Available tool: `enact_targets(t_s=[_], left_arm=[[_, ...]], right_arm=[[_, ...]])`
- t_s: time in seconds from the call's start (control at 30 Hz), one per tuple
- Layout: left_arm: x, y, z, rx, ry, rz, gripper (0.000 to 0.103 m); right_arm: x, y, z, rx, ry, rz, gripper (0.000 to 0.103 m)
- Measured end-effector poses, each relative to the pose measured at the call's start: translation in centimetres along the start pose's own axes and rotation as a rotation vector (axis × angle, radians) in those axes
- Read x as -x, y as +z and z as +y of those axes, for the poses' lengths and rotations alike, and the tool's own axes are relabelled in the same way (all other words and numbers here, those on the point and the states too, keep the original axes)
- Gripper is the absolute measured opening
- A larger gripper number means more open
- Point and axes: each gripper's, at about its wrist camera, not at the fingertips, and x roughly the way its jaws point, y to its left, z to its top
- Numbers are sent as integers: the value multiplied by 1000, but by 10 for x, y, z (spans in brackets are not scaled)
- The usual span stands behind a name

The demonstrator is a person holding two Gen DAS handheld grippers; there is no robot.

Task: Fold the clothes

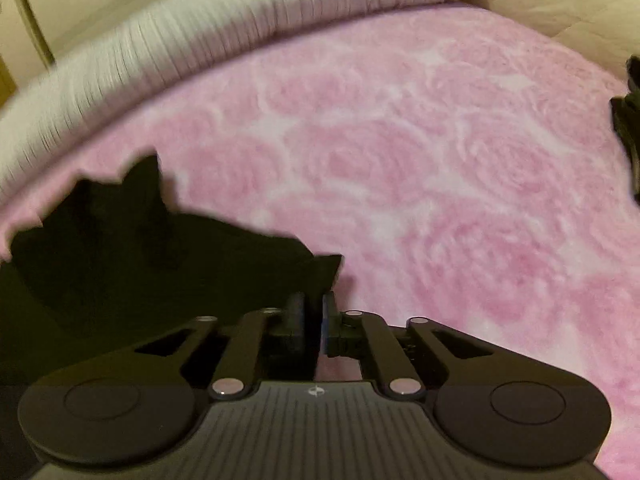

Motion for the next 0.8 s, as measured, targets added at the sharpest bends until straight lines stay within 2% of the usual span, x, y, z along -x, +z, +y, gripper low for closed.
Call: enact_targets(t_s=[0.07, 0.13, 0.2, 0.3, 0.37, 0.4, 0.53, 0.63, 0.73, 0.8], left_arm=[[13, -5, 4, 16, 16, -19, 29], [29, -13, 6, 35, -1, -49, 29], [32, -21, 2, 28, -28, -41, 29], [17, -34, -2, 2, -12, 33, 29], [4, -43, 1, 17, 22, 102, 28], [5, -47, 4, 21, 24, 100, 27], [45, -74, 15, 44, 6, 58, 31], [82, -102, 24, 33, -11, 59, 40], [120, -145, 23, -21, -12, 90, 47], [141, -178, 14, -114, -9, 100, 52]], right_arm=[[20, -8, 2, 17, -45, -51, 42], [47, -20, 9, 50, -42, -96, 43], [71, -36, 21, 100, 12, -111, 45], [87, -71, 46, 197, 104, -57, 51], [91, -85, 51, 202, 83, -22, 51], [93, -91, 53, 203, 69, -4, 52], [100, -117, 62, 203, 14, 64, 56], [139, -133, 71, 226, 8, 71, 57], [186, -163, 93, 341, 31, 65, 59], [216, -191, 111, 450, 53, 68, 61]])
